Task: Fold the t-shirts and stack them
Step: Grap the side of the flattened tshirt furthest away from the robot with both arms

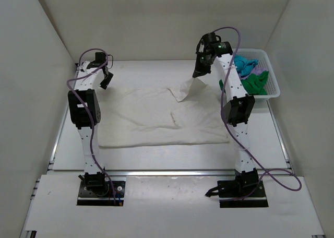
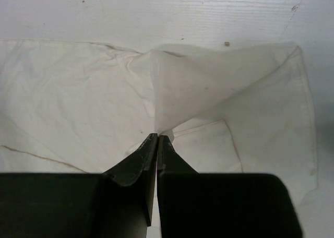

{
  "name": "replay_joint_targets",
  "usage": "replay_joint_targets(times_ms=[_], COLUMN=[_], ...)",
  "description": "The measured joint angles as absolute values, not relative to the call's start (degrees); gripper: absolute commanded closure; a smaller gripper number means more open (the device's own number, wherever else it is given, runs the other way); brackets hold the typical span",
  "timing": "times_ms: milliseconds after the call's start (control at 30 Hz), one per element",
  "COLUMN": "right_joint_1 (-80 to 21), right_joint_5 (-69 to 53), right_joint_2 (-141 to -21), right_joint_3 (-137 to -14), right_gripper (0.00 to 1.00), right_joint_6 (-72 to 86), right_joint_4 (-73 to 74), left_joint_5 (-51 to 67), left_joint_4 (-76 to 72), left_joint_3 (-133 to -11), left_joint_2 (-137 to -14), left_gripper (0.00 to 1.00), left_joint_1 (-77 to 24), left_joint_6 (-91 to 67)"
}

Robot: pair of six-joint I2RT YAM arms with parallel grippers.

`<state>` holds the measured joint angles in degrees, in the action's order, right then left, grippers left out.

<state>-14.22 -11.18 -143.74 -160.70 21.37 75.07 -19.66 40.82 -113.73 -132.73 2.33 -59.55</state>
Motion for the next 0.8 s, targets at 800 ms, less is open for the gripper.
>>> replay_joint_targets(times_ms=[800], right_joint_1=[-10.44], right_joint_5=[-15.53], right_joint_2=[-143.70], right_joint_3=[-160.70], right_gripper=[1.00], right_joint_6=[20.97], right_joint_4=[75.05], left_joint_5=[-23.27], left_joint_4=[33.19], left_joint_3=[-92.62], left_joint_2=[-121.75], left_gripper=[0.23], left_joint_1=[7.51], left_joint_6=[-53.17])
